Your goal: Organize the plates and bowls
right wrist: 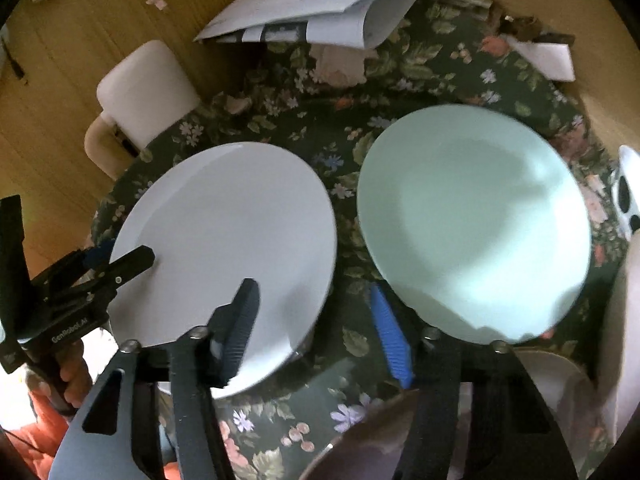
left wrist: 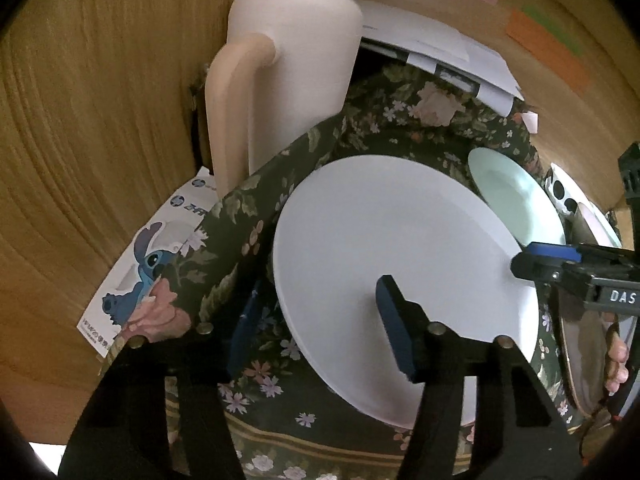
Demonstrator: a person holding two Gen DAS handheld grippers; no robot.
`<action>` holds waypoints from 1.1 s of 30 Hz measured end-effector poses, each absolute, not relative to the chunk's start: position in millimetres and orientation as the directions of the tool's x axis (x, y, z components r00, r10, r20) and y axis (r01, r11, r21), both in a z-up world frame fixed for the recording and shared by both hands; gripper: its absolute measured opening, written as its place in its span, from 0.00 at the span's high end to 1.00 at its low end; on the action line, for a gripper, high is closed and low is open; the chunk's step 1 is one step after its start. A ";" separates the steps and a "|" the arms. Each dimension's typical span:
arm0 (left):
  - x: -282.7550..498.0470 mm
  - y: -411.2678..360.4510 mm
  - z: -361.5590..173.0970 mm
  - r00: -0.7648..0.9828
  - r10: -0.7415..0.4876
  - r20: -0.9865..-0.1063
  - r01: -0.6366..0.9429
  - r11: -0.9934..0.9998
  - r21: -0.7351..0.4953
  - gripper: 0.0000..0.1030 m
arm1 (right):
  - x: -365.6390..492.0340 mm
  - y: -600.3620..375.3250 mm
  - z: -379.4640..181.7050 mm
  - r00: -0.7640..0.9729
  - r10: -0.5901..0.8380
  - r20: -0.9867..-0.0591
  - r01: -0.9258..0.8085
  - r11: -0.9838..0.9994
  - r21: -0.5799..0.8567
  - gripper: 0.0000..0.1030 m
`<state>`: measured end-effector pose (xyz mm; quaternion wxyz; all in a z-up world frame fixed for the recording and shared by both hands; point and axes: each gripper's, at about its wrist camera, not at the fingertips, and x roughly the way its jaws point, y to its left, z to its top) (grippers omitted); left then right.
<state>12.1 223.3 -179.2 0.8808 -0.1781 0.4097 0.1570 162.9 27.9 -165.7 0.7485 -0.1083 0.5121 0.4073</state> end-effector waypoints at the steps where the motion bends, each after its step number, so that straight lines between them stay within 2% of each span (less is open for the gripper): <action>1: 13.1 224.3 -180.4 0.613 0.124 -0.780 -0.421 0.887 -0.190 0.46 | 164.2 29.6 -167.6 0.138 0.499 -0.855 -0.717 0.646 0.262 0.51; 4: 14.0 226.1 -182.5 0.617 0.109 -0.779 -0.416 0.886 -0.206 0.50 | 168.1 36.1 -173.0 0.126 0.488 -0.864 -0.714 0.650 0.262 0.59; 10: 13.3 225.7 -183.6 0.632 0.087 -0.770 -0.398 0.889 -0.226 0.55 | 169.2 52.1 -178.3 0.137 0.462 -0.876 -0.740 0.635 0.219 0.67; 13: 15.3 225.3 -183.6 0.634 0.074 -0.770 -0.387 0.892 -0.232 0.58 | 167.7 57.6 -179.7 0.141 0.465 -0.874 -0.751 0.626 0.212 0.67; 33: 15.0 217.4 -166.1 0.648 0.083 -0.757 -0.366 0.906 -0.214 0.57 | 157.2 33.3 -161.7 0.199 0.512 -0.836 -0.751 0.627 0.205 0.69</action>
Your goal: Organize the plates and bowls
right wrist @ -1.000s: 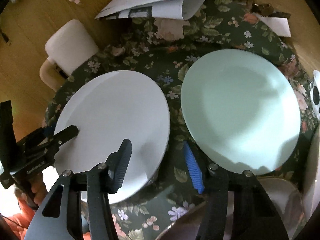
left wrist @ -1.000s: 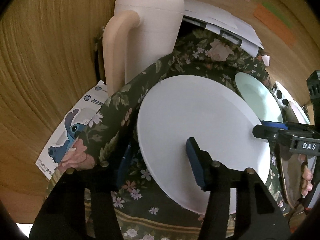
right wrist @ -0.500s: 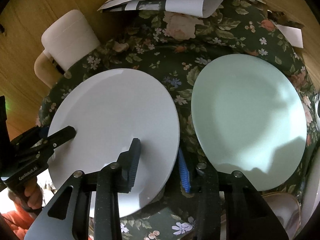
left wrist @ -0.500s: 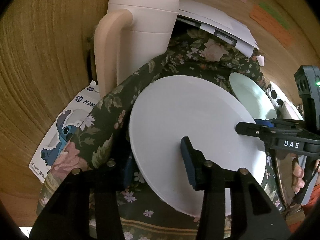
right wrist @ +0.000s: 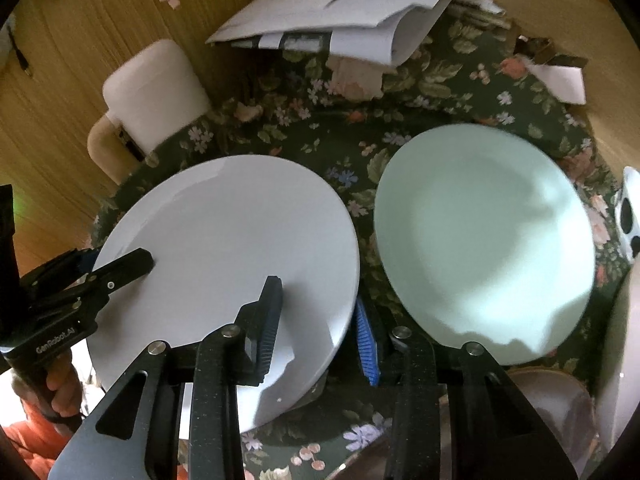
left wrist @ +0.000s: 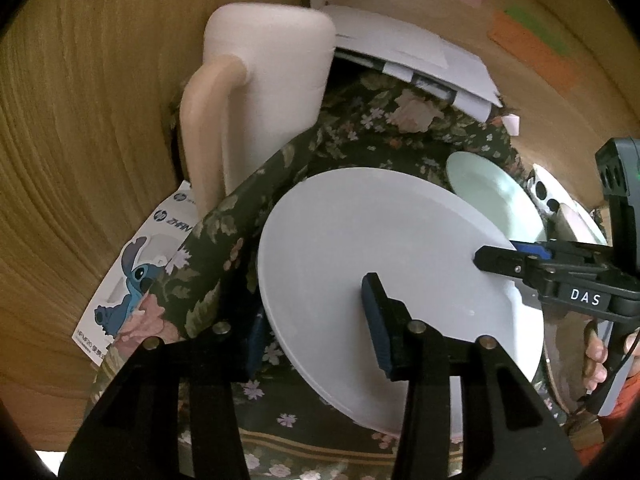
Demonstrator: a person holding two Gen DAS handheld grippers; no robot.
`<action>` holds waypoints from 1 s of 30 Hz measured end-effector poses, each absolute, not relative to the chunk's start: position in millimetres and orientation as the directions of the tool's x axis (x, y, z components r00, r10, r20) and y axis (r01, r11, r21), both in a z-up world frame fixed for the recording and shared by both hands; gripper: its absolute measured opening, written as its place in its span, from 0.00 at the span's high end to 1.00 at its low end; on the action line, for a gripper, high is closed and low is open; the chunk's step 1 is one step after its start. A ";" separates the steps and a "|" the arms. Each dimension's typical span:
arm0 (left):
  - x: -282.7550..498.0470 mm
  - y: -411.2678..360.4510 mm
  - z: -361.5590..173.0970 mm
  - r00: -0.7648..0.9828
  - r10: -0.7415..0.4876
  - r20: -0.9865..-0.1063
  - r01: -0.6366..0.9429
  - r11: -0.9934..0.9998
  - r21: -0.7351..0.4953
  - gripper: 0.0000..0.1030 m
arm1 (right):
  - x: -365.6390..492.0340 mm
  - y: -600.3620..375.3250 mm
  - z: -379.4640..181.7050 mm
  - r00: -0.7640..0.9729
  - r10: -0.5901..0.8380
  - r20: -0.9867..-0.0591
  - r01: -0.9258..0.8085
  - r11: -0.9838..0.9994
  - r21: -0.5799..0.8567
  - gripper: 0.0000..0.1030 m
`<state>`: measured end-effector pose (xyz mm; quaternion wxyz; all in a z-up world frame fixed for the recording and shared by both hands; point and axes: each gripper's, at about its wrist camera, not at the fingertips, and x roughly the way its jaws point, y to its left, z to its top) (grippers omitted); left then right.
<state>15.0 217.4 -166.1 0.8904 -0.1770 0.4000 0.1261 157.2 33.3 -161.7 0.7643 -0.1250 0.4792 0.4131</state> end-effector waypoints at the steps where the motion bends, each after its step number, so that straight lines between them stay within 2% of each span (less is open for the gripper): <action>1: 15.0 216.7 -164.5 0.651 0.081 -0.755 -0.364 0.906 -0.216 0.57 | 156.2 29.5 -158.7 0.206 0.514 -0.833 -0.750 0.630 0.203 0.69; 20: 22.7 163.1 -130.4 0.710 0.039 -0.703 -0.250 0.947 -0.199 0.57 | 135.9 -44.0 -120.0 0.339 0.528 -0.779 -0.686 0.705 0.180 0.69; 30: 24.7 129.2 -125.7 0.720 -0.008 -0.694 -0.183 0.962 -0.201 0.57 | 130.5 -79.4 -119.1 0.392 0.506 -0.768 -0.633 0.755 0.174 0.69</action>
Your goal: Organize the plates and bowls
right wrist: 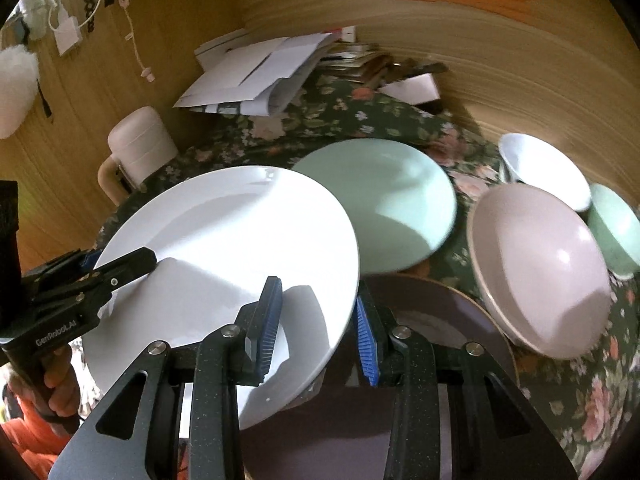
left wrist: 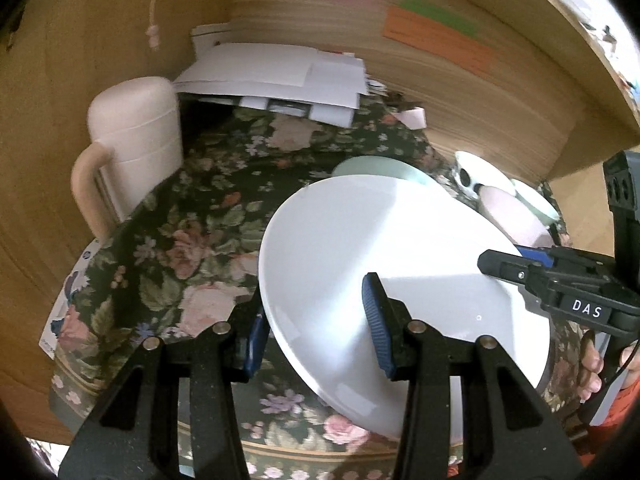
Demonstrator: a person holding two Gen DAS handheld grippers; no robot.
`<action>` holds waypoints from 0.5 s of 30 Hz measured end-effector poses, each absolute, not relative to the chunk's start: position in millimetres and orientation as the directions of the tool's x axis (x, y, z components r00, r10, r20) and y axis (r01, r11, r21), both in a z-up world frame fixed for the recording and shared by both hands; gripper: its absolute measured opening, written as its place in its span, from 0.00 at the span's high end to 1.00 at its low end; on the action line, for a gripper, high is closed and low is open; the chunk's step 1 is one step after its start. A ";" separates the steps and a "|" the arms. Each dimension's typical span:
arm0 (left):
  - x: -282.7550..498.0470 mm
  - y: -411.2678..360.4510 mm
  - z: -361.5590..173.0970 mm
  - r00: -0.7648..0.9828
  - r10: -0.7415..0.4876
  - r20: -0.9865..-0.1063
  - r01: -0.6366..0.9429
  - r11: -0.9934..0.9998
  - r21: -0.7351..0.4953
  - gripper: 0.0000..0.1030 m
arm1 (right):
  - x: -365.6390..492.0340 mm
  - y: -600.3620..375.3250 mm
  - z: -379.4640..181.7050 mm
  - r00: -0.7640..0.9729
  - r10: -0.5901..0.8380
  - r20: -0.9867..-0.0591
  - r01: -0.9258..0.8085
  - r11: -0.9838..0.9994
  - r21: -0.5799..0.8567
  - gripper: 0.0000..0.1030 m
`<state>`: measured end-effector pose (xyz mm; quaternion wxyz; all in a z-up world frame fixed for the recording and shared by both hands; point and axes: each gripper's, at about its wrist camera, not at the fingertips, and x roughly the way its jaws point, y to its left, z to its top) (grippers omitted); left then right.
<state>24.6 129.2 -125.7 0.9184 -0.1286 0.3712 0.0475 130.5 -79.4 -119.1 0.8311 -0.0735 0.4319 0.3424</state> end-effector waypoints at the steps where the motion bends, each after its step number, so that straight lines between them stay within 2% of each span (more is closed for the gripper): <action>1: 24.9 124.9 -125.5 0.720 -0.015 -0.694 -0.174 0.964 -0.202 0.57 | 129.9 -83.1 -119.0 0.396 0.502 -0.768 -0.627 0.759 0.173 0.69; 15: 28.5 76.4 -126.5 0.712 -0.082 -0.697 -0.082 0.976 -0.200 0.57 | 117.5 -139.3 -121.8 0.445 0.468 -0.764 -0.544 0.818 0.185 0.69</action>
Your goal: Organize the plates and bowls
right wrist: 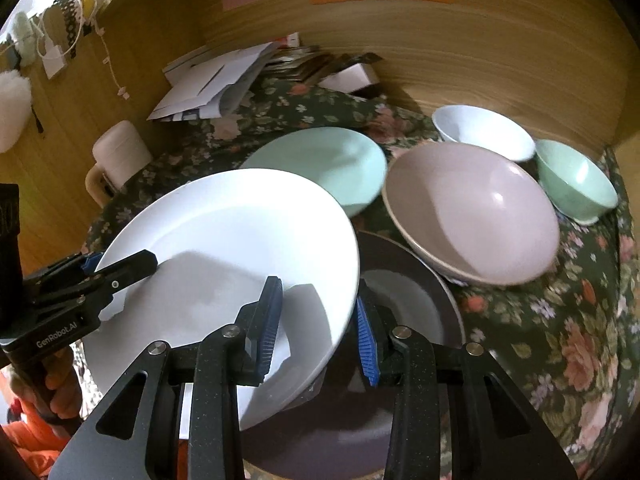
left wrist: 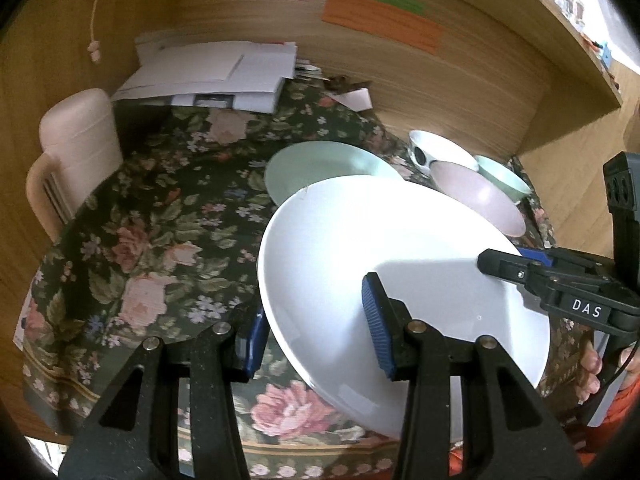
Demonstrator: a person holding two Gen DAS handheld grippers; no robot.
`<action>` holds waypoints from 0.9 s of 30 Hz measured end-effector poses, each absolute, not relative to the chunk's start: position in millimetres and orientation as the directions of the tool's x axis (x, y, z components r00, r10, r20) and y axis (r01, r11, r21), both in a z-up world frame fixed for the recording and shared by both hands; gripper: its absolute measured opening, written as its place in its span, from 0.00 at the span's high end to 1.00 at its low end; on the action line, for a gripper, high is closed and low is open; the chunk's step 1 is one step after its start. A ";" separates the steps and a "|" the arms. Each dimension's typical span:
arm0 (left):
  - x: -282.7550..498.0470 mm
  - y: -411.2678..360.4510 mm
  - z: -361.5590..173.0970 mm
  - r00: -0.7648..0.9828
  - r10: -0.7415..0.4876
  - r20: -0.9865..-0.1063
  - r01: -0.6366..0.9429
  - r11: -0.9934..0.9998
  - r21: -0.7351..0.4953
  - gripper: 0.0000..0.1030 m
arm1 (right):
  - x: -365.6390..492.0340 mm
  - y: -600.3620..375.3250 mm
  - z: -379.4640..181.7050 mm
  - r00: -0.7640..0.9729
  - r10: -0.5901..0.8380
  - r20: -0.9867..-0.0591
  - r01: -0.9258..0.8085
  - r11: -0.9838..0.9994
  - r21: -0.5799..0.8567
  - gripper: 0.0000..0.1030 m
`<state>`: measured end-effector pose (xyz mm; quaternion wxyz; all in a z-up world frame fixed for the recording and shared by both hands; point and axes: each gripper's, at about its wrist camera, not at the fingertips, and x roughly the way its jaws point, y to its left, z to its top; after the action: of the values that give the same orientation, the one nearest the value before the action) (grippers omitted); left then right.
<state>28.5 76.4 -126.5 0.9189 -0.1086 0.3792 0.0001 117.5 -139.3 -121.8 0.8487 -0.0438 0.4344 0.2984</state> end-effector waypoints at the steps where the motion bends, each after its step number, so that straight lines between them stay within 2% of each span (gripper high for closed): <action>1: 28.6 73.5 -127.0 0.711 -0.086 -0.698 -0.078 0.977 -0.200 0.57 | 117.0 -142.8 -122.4 0.446 0.467 -0.764 -0.539 0.821 0.187 0.69; 27: 41.2 29.5 -154.9 0.639 -0.138 -0.757 -0.019 0.981 -0.195 0.57 | 117.6 -190.3 -154.1 0.414 0.441 -0.796 -0.443 0.862 0.247 0.69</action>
<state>41.2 29.5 -154.9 0.9005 -0.0924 0.4236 -0.0331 117.6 -190.3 -154.1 0.8408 -0.0009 0.4732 0.2630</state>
